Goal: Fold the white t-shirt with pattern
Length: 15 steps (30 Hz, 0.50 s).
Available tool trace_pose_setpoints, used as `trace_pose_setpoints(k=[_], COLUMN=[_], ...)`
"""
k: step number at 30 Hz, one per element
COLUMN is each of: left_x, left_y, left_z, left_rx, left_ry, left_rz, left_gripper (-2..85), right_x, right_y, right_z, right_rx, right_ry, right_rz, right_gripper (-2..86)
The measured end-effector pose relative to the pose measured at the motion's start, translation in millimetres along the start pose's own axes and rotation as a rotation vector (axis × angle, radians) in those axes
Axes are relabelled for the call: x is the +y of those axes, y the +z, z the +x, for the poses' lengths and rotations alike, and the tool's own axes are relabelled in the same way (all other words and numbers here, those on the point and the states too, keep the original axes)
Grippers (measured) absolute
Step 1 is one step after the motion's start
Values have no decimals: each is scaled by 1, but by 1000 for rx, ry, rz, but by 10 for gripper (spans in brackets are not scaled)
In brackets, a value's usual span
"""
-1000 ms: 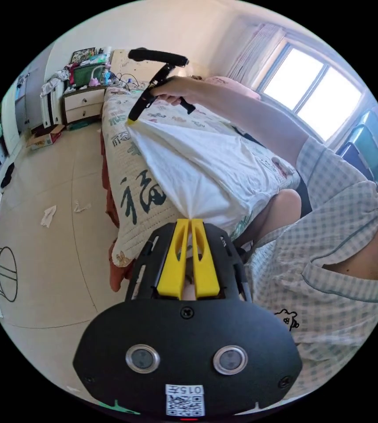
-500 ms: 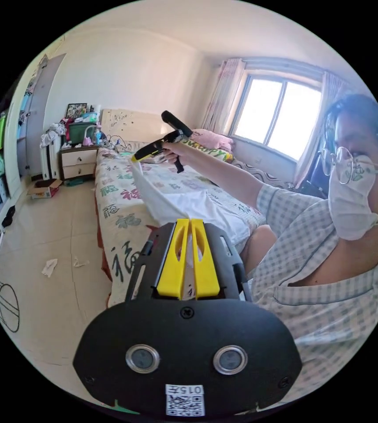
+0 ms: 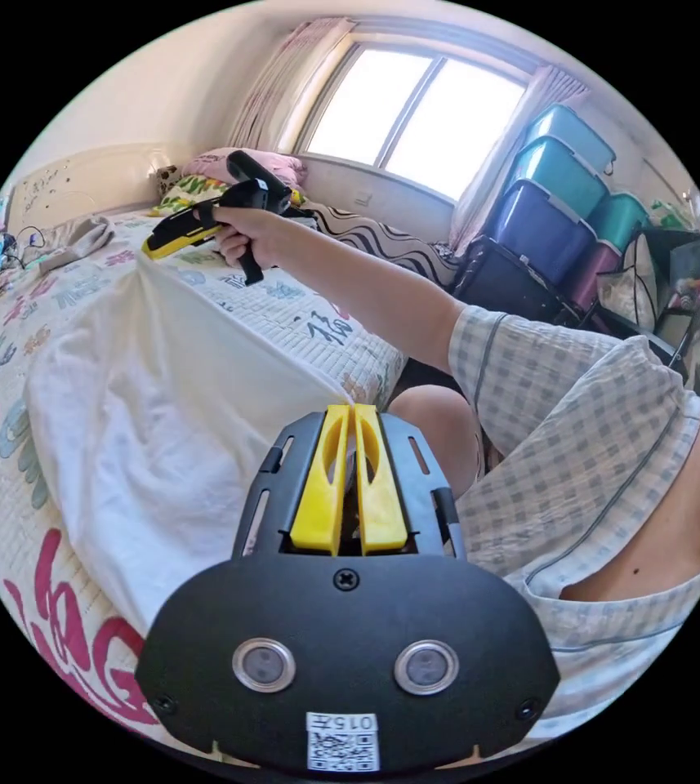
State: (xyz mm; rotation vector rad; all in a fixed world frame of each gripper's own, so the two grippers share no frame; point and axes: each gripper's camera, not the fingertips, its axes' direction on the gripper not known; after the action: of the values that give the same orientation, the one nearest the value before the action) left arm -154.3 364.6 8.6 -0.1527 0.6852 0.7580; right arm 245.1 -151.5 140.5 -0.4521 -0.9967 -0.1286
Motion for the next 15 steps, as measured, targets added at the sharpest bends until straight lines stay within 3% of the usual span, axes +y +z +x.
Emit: trace_pose_setpoints(k=[10,15], left_x=[-4,6], left_y=[92,127], left_z=[15,19], left_rx=[-61,-39], left_ry=[62,81], left_rz=[-135,-198], left_gripper=[5,83], right_x=[50,83], right_y=[-37,-69], right_z=[88,122], right_rx=[-100,-139], right_ry=[59,129], right_rz=[49,131], right_gripper=[7,73])
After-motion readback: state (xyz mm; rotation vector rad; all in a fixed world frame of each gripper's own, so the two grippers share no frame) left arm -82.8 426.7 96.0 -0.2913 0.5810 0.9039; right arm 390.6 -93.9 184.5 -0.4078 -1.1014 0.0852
